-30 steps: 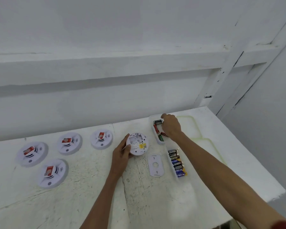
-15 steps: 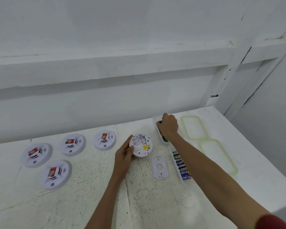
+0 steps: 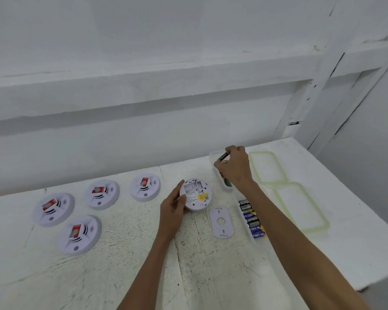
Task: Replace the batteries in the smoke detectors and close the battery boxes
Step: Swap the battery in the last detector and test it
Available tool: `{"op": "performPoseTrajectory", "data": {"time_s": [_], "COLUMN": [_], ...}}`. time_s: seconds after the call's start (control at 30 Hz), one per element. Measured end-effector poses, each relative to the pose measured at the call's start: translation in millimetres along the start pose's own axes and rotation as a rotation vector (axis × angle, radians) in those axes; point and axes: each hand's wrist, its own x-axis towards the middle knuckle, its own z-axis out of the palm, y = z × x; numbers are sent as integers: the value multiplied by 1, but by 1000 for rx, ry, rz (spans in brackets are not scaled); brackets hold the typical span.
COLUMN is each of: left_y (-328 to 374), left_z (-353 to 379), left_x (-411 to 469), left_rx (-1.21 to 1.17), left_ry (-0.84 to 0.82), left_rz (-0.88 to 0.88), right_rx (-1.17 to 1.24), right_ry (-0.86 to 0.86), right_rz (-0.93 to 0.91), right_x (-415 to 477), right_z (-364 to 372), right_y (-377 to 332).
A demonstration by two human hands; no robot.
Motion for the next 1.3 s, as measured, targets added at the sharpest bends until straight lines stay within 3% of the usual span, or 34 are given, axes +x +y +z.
{"op": "performPoseTrajectory", "data": {"time_s": [0.17, 0.3, 0.77, 1.03, 1.3], "left_y": [-2, 0, 9, 8, 7], "left_z": [-1, 0, 0, 0, -2], "left_x": [0, -1, -3, -2, 0], "left_rx": [41, 29, -38, -35, -50], "left_ry": [10, 8, 5, -2, -16], "left_rz": [28, 47, -12, -17, -16], "right_rx": [73, -11, -59, -154, -89], "right_ry": [-32, -126, -68, -37, 116], "right_rz": [-156, -236, -124, -197, -177], "right_x": [-43, -68, -86, -99, -110], "right_z": [-1, 16, 46, 53, 65], "right_y": [-16, -20, -19, -22, -22]}}
